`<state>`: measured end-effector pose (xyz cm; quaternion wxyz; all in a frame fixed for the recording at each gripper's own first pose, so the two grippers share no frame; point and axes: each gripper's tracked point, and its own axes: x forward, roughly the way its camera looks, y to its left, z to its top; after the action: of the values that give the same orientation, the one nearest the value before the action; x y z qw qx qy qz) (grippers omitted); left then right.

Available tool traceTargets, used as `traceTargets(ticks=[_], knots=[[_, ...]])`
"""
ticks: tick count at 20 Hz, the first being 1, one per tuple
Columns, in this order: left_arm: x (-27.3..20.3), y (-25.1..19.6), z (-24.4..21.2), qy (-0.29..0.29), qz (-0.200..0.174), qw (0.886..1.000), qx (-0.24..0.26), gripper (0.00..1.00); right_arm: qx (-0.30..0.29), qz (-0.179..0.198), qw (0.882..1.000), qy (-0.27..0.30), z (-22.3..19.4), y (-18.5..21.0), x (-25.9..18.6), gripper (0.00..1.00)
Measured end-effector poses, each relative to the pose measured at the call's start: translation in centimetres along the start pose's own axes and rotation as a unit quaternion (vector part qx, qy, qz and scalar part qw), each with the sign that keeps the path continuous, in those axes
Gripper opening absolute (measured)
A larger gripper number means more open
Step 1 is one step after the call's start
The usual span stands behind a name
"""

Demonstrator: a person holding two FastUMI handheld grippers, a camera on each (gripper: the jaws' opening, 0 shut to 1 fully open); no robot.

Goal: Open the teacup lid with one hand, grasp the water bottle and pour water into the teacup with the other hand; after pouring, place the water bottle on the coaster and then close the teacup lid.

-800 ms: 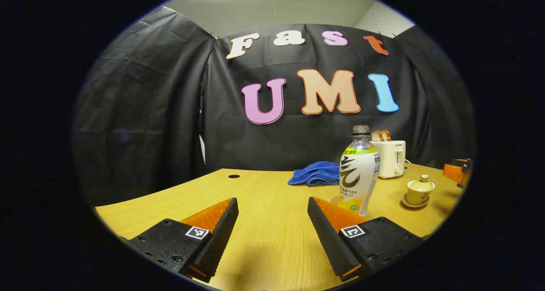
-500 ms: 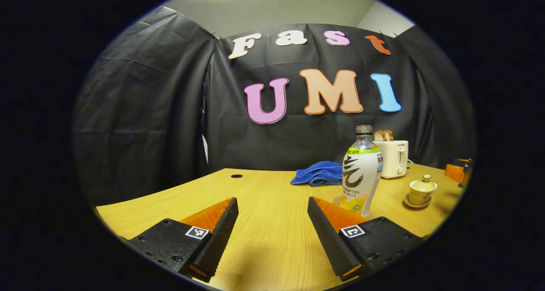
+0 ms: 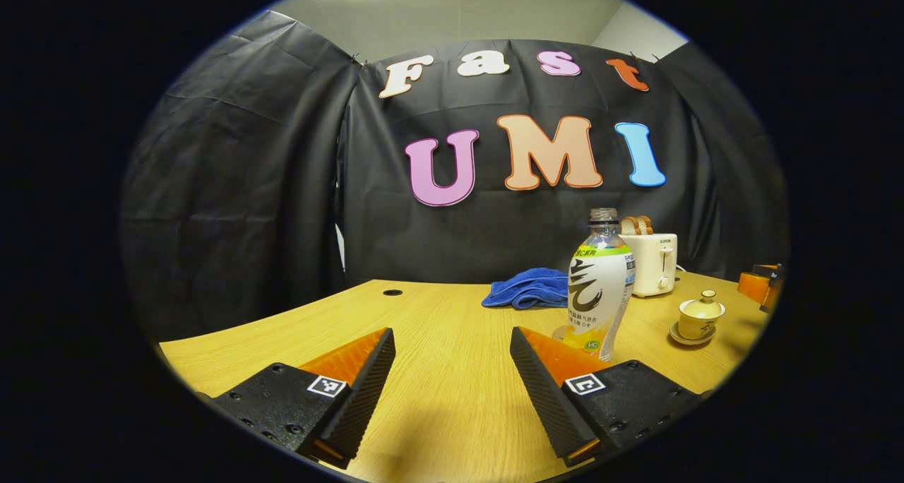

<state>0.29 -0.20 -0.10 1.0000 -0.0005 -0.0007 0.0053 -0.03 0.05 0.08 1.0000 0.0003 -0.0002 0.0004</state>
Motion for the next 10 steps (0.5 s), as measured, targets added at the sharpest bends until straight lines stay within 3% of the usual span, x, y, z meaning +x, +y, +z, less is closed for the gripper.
traceTargets(ticks=[10], knots=[[0.09, 0.04, 0.02, -0.001, 0.000, 1.000, 0.000, 0.96, 0.000, 0.006, 1.000, 0.001, 0.00, 0.22, -0.08, 0.96]])
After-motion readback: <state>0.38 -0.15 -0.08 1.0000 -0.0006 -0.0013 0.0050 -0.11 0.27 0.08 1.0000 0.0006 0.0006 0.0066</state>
